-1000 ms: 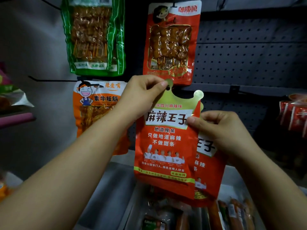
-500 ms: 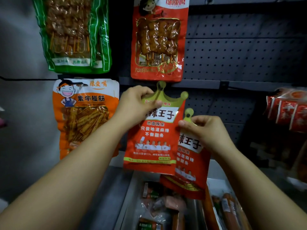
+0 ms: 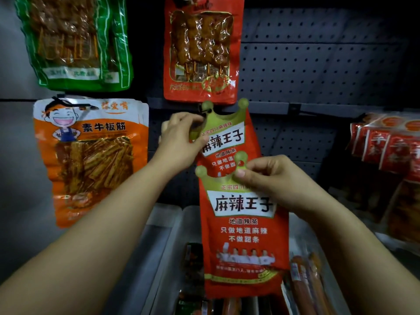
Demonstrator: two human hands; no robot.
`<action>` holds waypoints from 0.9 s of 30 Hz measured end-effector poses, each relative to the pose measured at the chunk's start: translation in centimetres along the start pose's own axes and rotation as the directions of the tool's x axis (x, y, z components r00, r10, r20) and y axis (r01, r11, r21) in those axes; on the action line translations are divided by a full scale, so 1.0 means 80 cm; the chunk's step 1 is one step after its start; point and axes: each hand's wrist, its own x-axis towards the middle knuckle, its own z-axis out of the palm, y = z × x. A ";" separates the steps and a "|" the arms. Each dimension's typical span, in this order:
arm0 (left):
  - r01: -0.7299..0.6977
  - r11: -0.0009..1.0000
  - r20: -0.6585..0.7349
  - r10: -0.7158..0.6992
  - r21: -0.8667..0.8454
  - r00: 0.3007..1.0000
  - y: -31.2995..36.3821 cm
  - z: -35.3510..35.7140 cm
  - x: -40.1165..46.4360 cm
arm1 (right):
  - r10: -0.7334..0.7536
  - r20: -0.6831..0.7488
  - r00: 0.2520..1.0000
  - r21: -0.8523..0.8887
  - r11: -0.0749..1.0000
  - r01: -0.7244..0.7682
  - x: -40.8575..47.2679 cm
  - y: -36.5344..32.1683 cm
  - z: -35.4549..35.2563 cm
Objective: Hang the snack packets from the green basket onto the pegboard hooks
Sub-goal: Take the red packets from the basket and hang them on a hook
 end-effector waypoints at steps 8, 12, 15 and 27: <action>-0.121 0.858 0.013 0.147 -0.500 0.989 0.032 -0.054 -0.035 | -0.210 -0.121 0.970 -0.165 0.968 0.189 0.017 -0.031 0.023; -0.247 0.843 0.023 0.293 -0.478 0.956 0.047 -0.067 -0.047 | -0.315 -0.151 0.937 -0.275 0.924 0.266 0.019 -0.050 0.032; -0.278 0.830 -0.069 0.281 -0.484 0.957 0.054 -0.075 -0.049 | -0.378 -0.218 0.900 -0.212 0.918 0.335 0.016 -0.058 0.037; -0.267 0.858 -0.250 0.169 -0.438 0.953 0.060 -0.085 -0.029 | -0.185 -0.293 0.938 0.201 0.947 0.250 0.014 -0.065 0.039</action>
